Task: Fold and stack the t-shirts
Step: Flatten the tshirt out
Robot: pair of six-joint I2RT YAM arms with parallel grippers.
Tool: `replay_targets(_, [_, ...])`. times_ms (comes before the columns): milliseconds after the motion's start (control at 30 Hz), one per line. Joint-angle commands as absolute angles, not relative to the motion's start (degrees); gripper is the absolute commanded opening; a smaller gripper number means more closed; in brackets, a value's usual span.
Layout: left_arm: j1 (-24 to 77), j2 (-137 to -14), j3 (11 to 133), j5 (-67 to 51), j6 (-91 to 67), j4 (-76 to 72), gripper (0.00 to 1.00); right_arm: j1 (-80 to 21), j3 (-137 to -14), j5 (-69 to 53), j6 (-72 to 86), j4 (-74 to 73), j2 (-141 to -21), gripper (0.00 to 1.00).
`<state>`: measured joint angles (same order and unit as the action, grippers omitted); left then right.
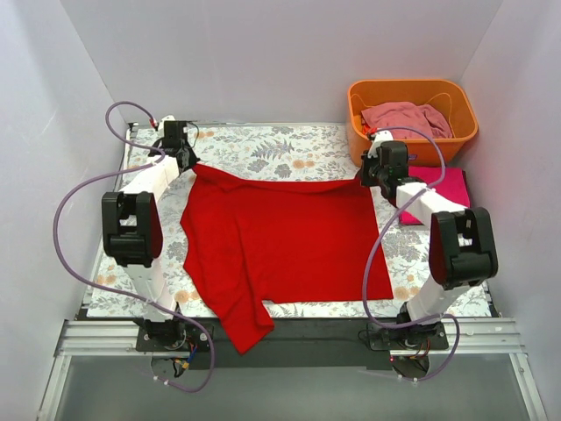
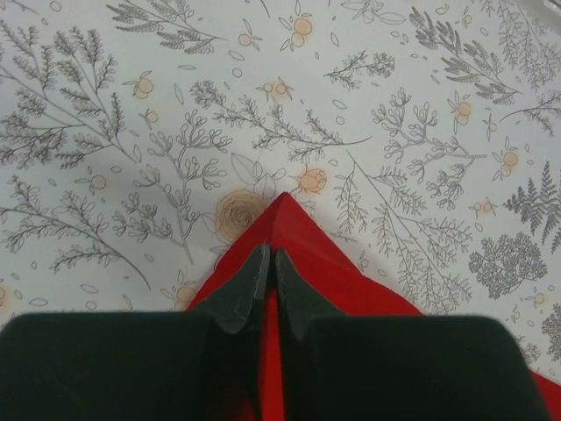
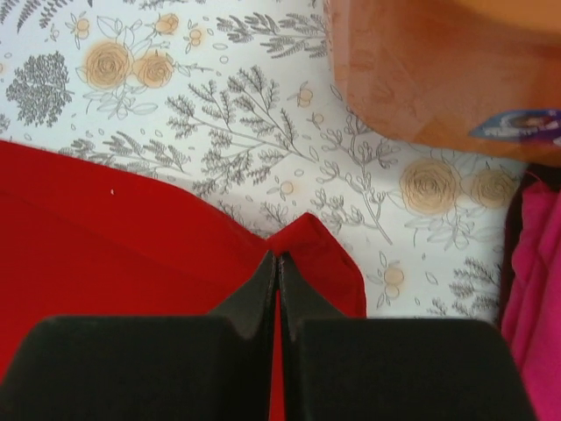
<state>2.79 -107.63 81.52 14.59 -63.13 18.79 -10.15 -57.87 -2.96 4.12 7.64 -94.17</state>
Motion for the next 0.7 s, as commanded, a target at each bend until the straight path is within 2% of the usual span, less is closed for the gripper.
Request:
replay_targets(0, [1.9, -108.2, 87.1, 12.7, -64.3, 17.0, 0.00, -9.6, -64.0, -5.6, 2.8, 13.7, -96.3, 0.01])
replay_targets(233, [1.8, -111.4, 94.0, 9.1, -65.3, 19.7, 0.00, -7.6, -65.4, -2.4, 3.2, 13.7, -96.9, 0.01])
replay_targets(533, [1.8, -112.9, 91.0, 2.9, -68.7, 19.6, 0.00, -4.7, -66.3, -2.3, 4.4, 13.9, -98.7, 0.01])
replay_targets(567, [1.8, -113.3, 90.9, 2.4, -68.9, 19.6, 0.02, -4.7, -66.4, -3.2, 4.5, 13.9, -99.1, 0.01])
replay_targets(633, [1.8, -113.7, 91.0, 1.1, -69.3, 19.3, 0.11, -4.7, -66.9, -4.0, 5.2, 13.5, -99.5, 0.13])
replay_targets(667, [1.8, -113.7, 91.1, 0.8, -69.3, 19.2, 0.28, -4.7, -67.0, -4.6, 5.5, 13.3, -99.3, 0.20])
